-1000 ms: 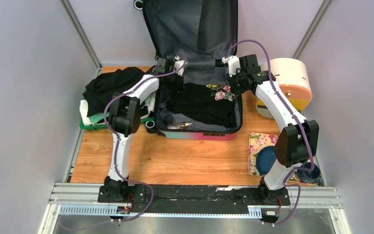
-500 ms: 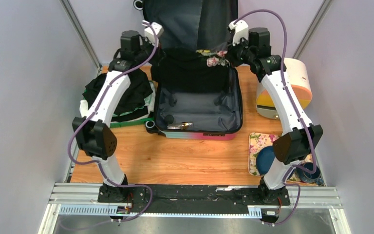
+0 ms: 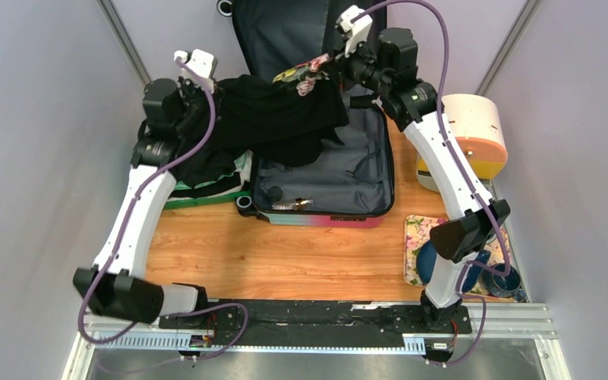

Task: Open, take out, and arrange the luggage

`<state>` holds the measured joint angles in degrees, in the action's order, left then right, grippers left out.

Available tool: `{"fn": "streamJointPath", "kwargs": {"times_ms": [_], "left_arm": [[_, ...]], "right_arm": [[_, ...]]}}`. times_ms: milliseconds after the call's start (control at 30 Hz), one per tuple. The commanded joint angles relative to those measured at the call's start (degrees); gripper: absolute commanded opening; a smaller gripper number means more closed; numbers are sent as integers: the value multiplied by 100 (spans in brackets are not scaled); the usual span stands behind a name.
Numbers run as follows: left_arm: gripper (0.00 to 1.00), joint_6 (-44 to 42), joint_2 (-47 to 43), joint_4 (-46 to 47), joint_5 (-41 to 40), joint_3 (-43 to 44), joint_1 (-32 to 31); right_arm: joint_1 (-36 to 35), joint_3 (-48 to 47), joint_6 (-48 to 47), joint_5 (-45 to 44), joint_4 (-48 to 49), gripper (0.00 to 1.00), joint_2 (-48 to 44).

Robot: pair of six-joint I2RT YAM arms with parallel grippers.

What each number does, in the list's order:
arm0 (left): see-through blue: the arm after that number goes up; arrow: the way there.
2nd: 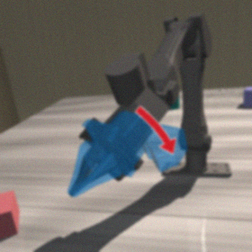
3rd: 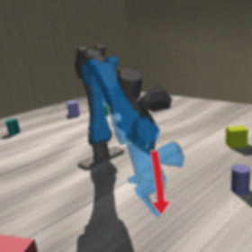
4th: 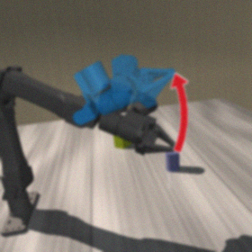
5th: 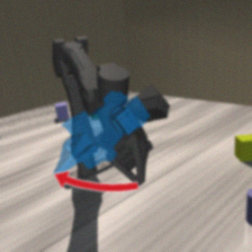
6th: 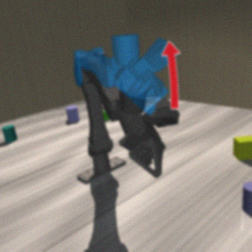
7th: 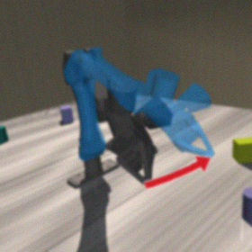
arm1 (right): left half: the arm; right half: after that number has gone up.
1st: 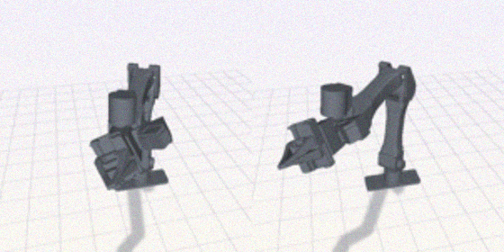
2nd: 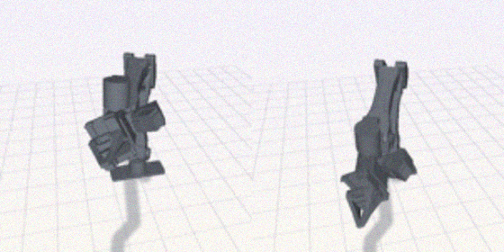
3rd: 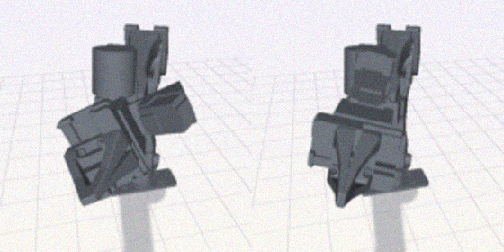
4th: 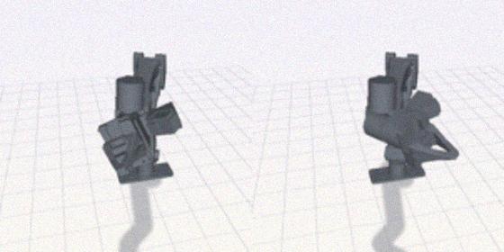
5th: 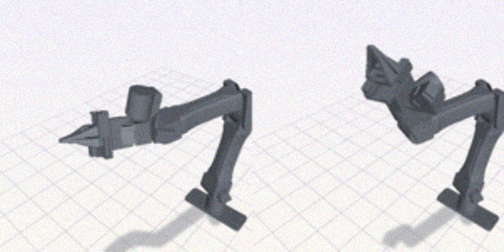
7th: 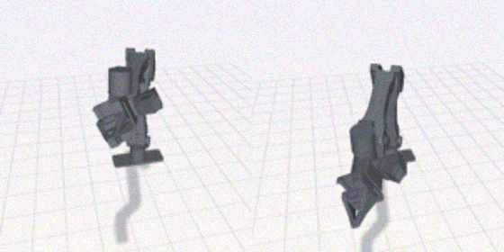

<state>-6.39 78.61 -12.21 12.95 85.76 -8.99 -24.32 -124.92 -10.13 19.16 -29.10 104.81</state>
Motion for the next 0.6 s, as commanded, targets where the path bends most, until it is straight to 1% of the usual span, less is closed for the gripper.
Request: {"fn": "streamJointPath", "kwargs": {"times_ms": [0,67,133,233,300,367,567], "left_arm": [[0,-274,-1250,773,-714,-646,82],[0,-310,-1644,702,-872,-797,91],[0,-292,-1831,694,-864,-903,240],[0,-450,-2051,509,-969,-596,319],[0,-651,-2156,491,-1277,-324,328],[0,-810,-2262,648,-1653,-174,337],[0,-1311,-2245,956,-2331,292,363]], "right_arm": [[-433,-287,-85,430,862,0,-181],[-653,-226,-86,448,967,0,-277],[-802,-147,-77,519,1081,0,-374],[-978,-94,-42,641,1363,0,-576],[-1075,-94,55,747,1591,0,-673],[-1215,-94,116,809,1775,0,-734],[-1488,-269,301,826,2128,0,-717]]}}
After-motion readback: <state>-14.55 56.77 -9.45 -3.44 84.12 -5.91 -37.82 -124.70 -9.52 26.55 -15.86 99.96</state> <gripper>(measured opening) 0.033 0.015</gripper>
